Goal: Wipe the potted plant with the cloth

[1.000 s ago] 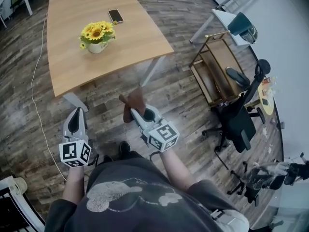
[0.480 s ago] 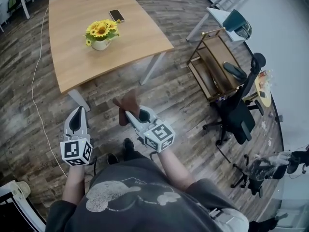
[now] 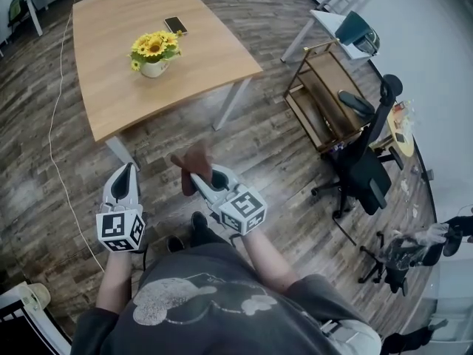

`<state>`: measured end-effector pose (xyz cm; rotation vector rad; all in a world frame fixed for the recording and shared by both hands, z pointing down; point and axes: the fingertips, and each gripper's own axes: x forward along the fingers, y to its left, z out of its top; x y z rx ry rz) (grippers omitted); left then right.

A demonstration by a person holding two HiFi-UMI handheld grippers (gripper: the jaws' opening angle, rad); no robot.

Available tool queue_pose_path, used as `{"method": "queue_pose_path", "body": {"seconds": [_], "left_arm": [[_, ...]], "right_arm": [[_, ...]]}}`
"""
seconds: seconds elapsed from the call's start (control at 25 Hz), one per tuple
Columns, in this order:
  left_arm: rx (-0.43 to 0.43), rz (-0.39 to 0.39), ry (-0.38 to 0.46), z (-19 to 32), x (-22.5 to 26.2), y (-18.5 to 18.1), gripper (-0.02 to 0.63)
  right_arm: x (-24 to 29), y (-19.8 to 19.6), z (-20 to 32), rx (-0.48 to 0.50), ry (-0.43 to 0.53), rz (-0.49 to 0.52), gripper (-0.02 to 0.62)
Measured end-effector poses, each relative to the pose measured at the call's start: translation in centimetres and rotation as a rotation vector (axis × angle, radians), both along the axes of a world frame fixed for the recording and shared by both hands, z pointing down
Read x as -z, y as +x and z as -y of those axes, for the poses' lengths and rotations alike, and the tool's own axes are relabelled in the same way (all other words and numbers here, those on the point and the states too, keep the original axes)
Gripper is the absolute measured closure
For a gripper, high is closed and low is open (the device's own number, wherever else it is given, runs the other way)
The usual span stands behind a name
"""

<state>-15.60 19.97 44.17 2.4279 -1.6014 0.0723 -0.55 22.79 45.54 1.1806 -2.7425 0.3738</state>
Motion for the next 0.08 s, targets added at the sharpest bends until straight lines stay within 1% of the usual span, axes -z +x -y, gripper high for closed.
{"method": "queue_pose_path", "body": {"seconds": [0.08], "left_arm": [[-0.011,-0.002,-0.003,-0.09,0.1,0.26,0.589]], "right_arm": [[0.16,-0.18,-0.32,0.005,0.004,-0.002,0.543]]}}
